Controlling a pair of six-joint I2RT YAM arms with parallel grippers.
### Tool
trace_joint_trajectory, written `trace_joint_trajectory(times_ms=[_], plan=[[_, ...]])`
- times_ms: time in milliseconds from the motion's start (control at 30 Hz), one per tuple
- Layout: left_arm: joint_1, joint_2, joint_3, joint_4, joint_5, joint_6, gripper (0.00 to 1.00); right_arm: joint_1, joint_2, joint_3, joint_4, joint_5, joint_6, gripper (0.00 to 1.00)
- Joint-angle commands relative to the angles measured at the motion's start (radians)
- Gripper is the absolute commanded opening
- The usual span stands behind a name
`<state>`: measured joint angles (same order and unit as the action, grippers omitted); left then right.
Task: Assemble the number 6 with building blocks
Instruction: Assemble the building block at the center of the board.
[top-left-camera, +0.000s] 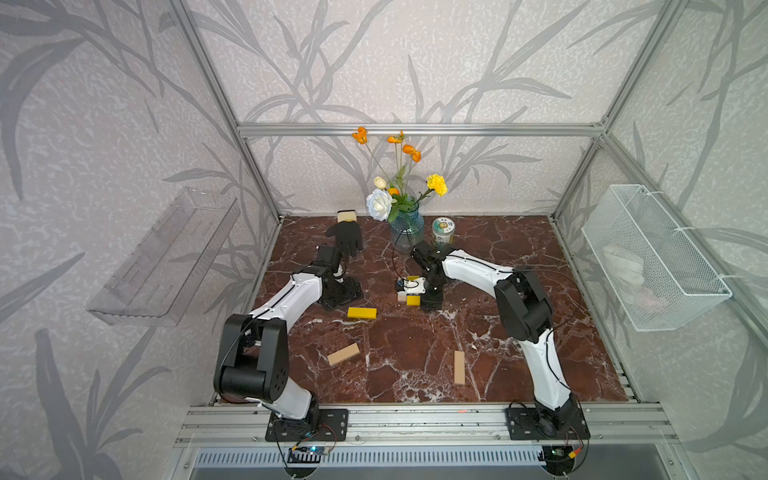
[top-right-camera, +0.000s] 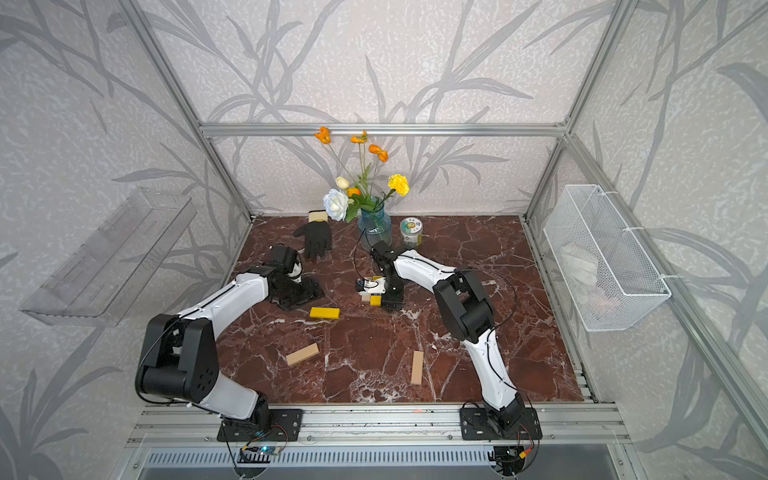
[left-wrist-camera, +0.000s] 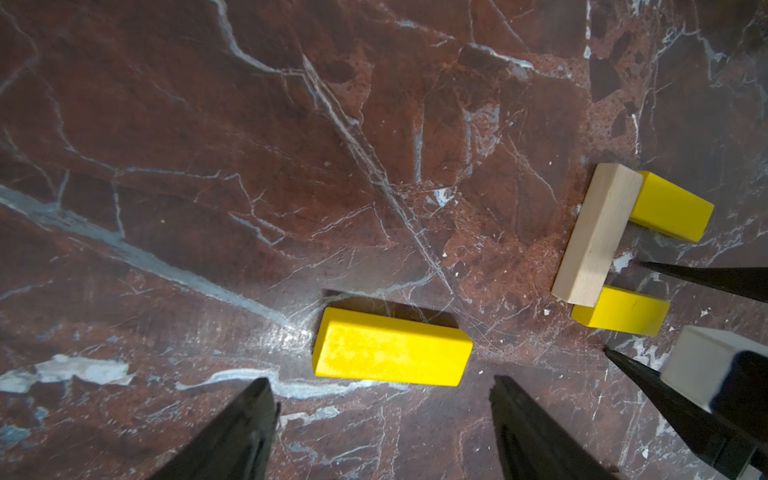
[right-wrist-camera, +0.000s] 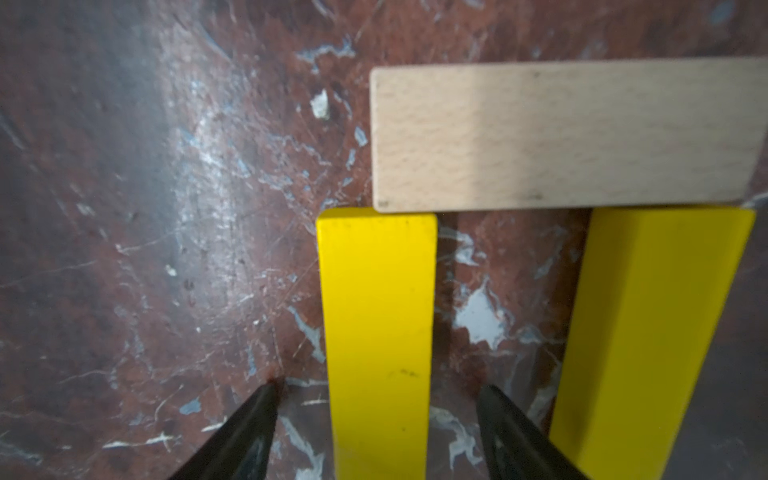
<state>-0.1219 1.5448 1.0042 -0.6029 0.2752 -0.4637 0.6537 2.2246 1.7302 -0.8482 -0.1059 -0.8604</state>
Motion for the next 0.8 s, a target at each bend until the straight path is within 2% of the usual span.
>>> trace_joint_trajectory(times_ms=[0,33,67,100,300,367,467,500,533,567,600,667,767], plan=[[0.007,-0.009,-0.004,0.009,0.007,0.012,0.83,-0.002,-0.059,-0.026,0.03,0.016,0.021,0.78],[0.006,-0.007,-0.001,0.009,0.01,0.011,0.83,-0.006,-0.088,-0.032,0.047,0.025,0.029,0.78],[0.006,-0.006,0.001,0.009,0.009,0.011,0.83,-0.011,-0.115,-0.042,0.066,0.026,0.039,0.92],[0.007,-0.005,0.003,0.008,0.009,0.01,0.83,-0.02,-0.151,-0.056,0.089,0.023,0.053,0.99],[0.007,-0.015,0.01,-0.005,0.002,0.016,0.83,-0.062,-0.418,-0.195,0.139,0.056,0.135,0.99],[0.007,-0.026,0.004,-0.009,-0.002,0.015,0.83,-0.061,-0.508,-0.247,0.127,0.128,0.275,0.99],[0.005,-0.046,-0.018,-0.004,-0.007,0.0,0.83,-0.065,-0.629,-0.289,0.031,0.301,0.698,0.99],[0.005,-0.052,-0.028,0.002,-0.005,-0.009,0.83,-0.071,-0.651,-0.297,-0.061,0.301,0.855,0.99],[0.005,-0.058,-0.039,0.009,-0.002,-0.019,0.83,-0.089,-0.665,-0.325,-0.133,0.182,0.932,0.99],[0.003,-0.064,-0.048,0.015,0.0,-0.027,0.83,-0.104,-0.681,-0.355,-0.18,0.032,0.94,0.99],[0.003,-0.069,-0.055,0.02,0.004,-0.038,0.83,-0.101,-0.709,-0.424,-0.18,-0.022,1.014,0.99],[0.0,-0.077,-0.067,0.026,0.008,-0.053,0.83,-0.052,-0.782,-0.568,-0.154,-0.027,1.12,0.99],[-0.011,-0.083,-0.085,0.029,0.001,-0.071,0.82,0.073,-0.87,-0.718,-0.148,0.083,1.275,0.98]])
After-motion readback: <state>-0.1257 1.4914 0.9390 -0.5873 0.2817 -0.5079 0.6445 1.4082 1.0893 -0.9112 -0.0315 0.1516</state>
